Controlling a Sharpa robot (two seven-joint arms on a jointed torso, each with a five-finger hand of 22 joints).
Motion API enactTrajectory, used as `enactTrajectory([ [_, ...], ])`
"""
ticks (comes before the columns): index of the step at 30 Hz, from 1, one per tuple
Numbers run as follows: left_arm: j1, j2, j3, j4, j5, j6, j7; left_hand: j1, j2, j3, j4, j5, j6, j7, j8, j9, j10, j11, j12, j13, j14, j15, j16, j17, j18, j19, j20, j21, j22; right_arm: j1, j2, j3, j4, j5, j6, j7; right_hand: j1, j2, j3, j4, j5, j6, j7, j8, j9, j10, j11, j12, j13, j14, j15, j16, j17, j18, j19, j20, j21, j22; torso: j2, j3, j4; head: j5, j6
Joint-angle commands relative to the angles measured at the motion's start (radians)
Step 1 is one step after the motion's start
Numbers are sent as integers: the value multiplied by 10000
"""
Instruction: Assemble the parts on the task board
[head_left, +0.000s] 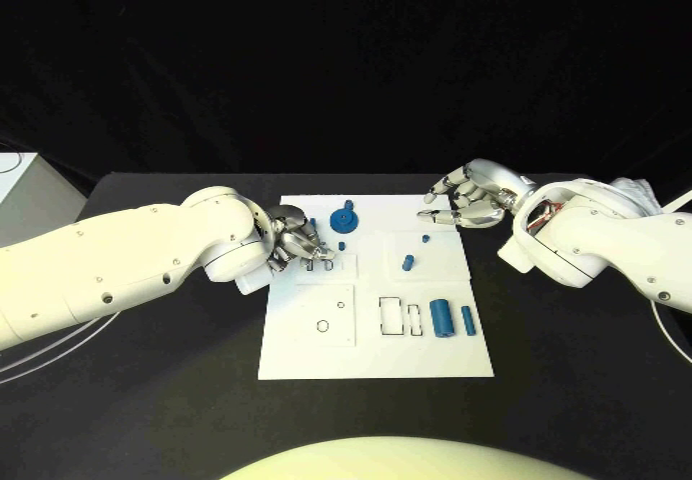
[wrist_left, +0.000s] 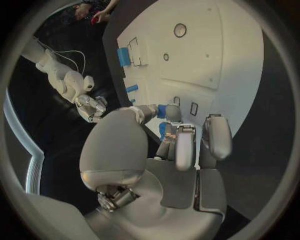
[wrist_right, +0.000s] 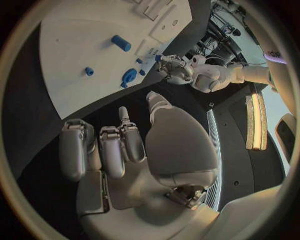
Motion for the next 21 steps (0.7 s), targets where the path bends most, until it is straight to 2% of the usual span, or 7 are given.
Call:
enactTrajectory([
  [1,113,23,43,-108,703,884,99,-81,29,1933,-1850,0,-74,11,44,-20,-72,3,-31,-30,628,87,-48,1619,95,-98,-17,-47,-44,-16,12,-3,-7,-66,204,22,11,85,-34,-2,25,-41,12,40,-12,-5,5,-2,1273,864,-71,-51,1986,68,213,-58,-21,1429,8,1,-16,9,22],
  [5,310,173,68,-456,888,1724,5,-88,76,1982,-1910,-5,-90,28,63,-25,-109,16,-44,-63,608,99,-69,1587,105,-138,-6,-72,-83,-23,18,-5,-20,-67,215,15,37,94,-32,-11,64,-43,10,47,-14,6,3,8,1281,864,-73,-53,1983,67,216,-60,-17,1433,3,11,-9,17,18],
  [11,545,648,69,-1240,1129,3261,-299,-141,132,2054,-2036,4,-110,55,92,-46,-173,44,-39,-72,567,125,-111,1523,129,-231,18,-129,-174,-27,39,-7,-43,-69,221,7,37,94,-32,-11,64,-43,10,47,-14,6,3,8,1281,864,-73,-53,1983,67,216,-60,-17,1433,6,8,-8,25,-4],
  [14,621,864,57,-1551,1019,3783,-385,-590,620,2262,-2158,-396,-463,157,308,88,-960,161,-332,-680,330,254,-328,1175,209,-567,123,-335,-485,-28,50,-8,-53,-69,214,8,47,96,-33,-14,75,-43,9,51,-15,1,2,3,1275,864,-74,-53,1985,69,212,-61,-29,1427,5,7,-14,34,-2],
  [16,686,1028,25,-1766,918,4048,-430,-768,730,2387,-2276,-482,-552,182,436,171,-1059,197,-258,-673,334,272,-292,1202,207,-563,152,-318,-452,-29,56,-9,-65,-69,194,15,49,95,-33,-14,77,-43,9,51,-16,2,2,4,1276,863,-74,-56,1980,72,207,-61,-40,1420,-1,11,-8,37,-7],
  [18,785,1220,-60,-2003,844,4264,-470,-940,773,2509,-2408,-485,-606,196,537,235,-1113,217,-191,-664,336,285,-268,1216,205,-556,168,-302,-424,-30,64,-10,-81,-69,137,39,52,95,-33,-15,78,-44,8,52,-16,0,2,3,1275,862,-74,-57,1978,73,206,-61,-44,1418,-5,12,0,46,-10],
  [21,928,1458,-186,-2287,793,4524,-511,-1436,889,2993,-2870,-473,-669,225,752,376,-1082,219,101,-448,378,301,-178,1298,182,-467,179,-201,-274,-30,81,-11,-110,-36,-112,164,71,96,-29,-23,88,-45,7,54,-17,-32,2,-29,1244,856,-75,-69,1957,89,176,-62,-117,1374,-2,10,-1,58,-17],
])
